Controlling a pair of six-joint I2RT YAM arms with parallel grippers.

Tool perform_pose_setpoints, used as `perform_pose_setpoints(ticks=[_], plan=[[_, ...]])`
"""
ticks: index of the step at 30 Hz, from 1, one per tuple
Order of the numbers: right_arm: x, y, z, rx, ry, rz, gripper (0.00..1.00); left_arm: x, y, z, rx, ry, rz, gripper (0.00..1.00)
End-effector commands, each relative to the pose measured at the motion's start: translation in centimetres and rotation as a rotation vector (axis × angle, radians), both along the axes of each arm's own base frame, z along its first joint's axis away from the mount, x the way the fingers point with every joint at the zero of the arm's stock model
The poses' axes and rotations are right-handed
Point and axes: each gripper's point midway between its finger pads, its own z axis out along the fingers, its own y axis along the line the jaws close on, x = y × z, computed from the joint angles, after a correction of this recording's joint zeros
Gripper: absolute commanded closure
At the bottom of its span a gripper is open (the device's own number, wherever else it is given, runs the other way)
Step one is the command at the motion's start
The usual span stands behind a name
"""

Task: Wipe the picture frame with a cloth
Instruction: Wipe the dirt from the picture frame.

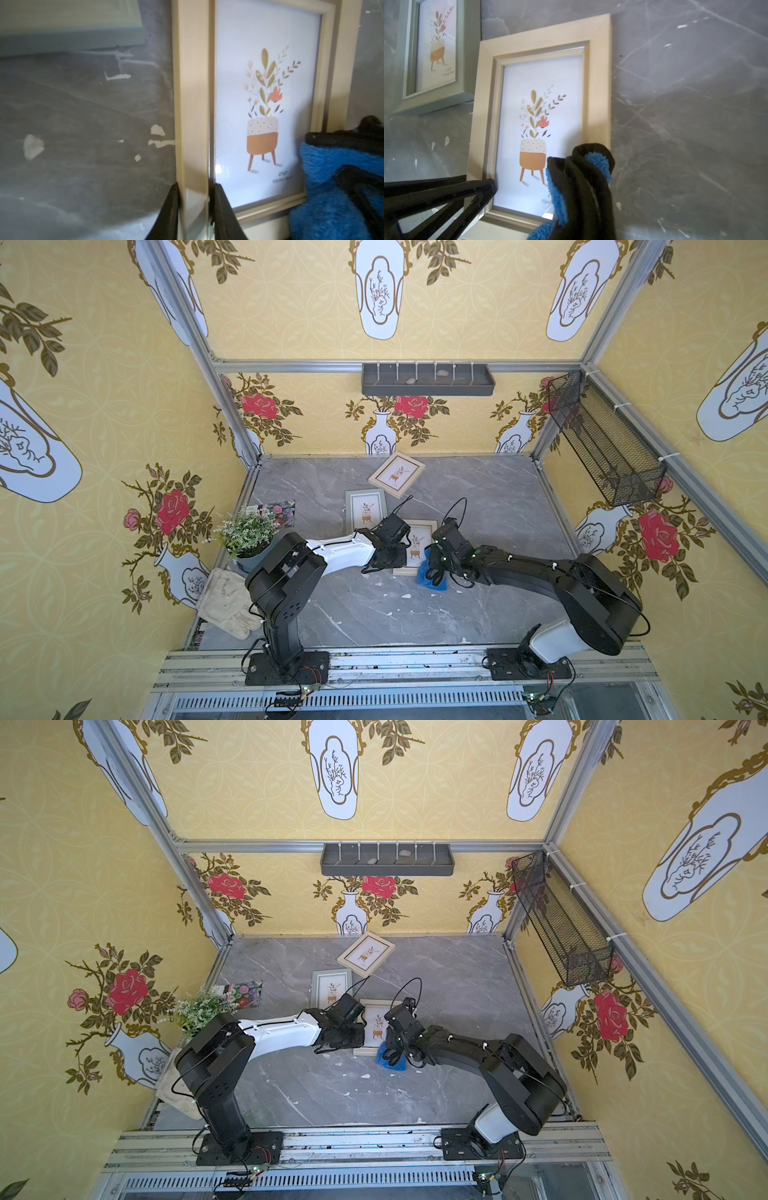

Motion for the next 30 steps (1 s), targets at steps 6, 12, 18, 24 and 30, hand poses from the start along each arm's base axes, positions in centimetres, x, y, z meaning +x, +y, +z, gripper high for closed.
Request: perform_pose_setpoints(ticks=[6, 12, 18, 24, 30], plan=[[-0.5, 5.0, -0.4, 0.066, 0.027, 0.074, 1.0, -0.6, 1.2, -0.8, 0.055, 0.031, 0.021, 0.99], [-0.1, -2.7, -0.6, -0.064, 0.016, -0.032, 1.0, -0.6, 1.3, -0.9, 0.056, 0.03, 0.019, 0.99], [1.0, -5.0, 0.5, -0.07, -0.015, -0.07, 1.0, -0.6, 1.2, -0.9, 0.052, 0.029, 0.02, 0.99], [1.3, -1.5, 0.7, -0.009, -0.016, -0.036, 1.0, -0.6, 1.1, -0.9, 0.051, 0.03, 0.019, 0.99], [0.1, 0.4, -0.8, -0.009, 0.021, -0.009, 1.0, -0.6, 1.0, -0.9, 0.046, 0.031, 0.016, 0.99]])
